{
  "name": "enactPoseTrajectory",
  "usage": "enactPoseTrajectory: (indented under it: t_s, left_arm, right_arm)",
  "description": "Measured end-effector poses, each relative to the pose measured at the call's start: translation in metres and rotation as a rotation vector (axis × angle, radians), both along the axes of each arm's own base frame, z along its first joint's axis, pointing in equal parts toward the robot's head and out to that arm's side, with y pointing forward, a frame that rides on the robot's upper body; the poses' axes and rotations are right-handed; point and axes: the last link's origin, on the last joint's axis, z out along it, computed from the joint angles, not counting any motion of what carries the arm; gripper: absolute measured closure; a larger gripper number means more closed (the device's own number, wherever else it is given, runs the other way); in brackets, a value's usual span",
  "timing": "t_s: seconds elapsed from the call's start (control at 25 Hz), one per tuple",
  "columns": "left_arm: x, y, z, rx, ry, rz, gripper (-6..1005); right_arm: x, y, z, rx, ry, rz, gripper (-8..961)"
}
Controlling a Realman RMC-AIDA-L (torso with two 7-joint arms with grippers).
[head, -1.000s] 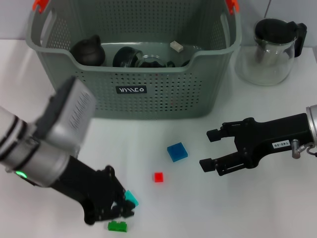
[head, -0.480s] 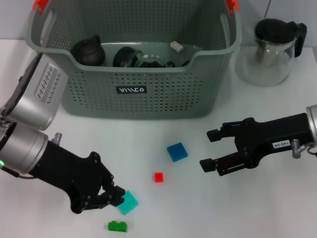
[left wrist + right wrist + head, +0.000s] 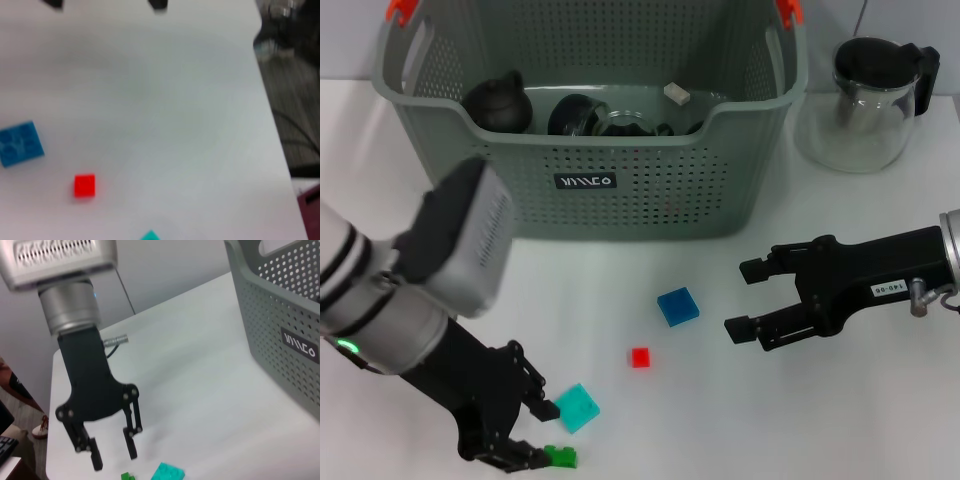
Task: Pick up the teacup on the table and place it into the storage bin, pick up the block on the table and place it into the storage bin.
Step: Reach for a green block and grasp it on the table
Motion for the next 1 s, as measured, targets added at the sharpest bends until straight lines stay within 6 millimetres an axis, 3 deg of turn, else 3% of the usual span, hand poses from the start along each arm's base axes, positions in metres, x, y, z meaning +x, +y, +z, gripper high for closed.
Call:
enactPoseTrajectory:
  t_s: [0.32, 1.0]
  left_arm:
    - [0.007, 0.000, -0.019, -0.008, 0.099, -0.037, 541]
    - [0.004, -0.004, -0.040, 0.000, 0.153, -0.060, 553]
  right_arm:
    - [-0.001, 0.000, 0.000, 0.001, 0.005, -0.003, 8]
    - [0.000, 0.002, 0.002, 0.011, 0.008, -0.011, 9]
